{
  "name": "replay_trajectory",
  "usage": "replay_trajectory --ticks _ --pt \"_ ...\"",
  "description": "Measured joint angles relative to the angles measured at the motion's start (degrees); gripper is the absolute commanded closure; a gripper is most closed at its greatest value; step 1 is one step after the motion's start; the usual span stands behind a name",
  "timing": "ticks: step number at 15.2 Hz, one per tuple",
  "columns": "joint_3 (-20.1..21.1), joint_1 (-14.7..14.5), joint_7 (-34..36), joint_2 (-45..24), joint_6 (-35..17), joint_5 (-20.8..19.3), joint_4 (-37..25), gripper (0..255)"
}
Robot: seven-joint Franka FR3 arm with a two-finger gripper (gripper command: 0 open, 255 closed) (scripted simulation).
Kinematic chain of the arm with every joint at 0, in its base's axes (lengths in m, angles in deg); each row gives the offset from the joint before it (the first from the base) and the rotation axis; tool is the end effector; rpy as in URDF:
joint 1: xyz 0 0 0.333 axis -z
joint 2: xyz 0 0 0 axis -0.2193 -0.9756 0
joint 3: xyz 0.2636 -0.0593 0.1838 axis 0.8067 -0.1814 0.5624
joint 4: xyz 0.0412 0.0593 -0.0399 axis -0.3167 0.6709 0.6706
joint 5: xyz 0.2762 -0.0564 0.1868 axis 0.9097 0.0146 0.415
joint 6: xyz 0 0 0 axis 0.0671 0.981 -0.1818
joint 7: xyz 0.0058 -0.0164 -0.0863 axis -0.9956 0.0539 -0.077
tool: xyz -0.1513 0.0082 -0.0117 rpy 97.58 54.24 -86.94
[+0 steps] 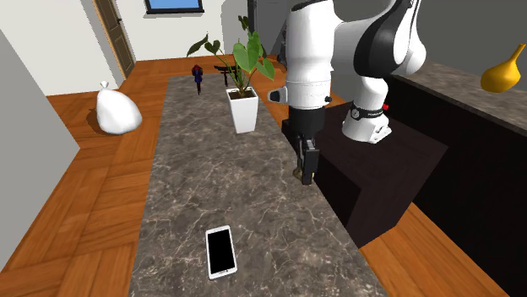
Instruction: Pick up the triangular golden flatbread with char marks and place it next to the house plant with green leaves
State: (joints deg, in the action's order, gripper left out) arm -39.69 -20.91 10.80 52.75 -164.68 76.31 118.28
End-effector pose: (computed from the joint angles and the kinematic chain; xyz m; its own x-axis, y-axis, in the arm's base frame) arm 0.4527 0.1951 0.3359 0.8960 -0.4420 -0.0415 -0.4385 -0.8665 -0.2384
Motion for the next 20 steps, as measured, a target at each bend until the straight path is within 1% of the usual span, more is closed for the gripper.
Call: replay_trajectory --ticks 20 --pt "-0.67 0.59 3.02 9.02 15.34 -1.31 -6.55 255"
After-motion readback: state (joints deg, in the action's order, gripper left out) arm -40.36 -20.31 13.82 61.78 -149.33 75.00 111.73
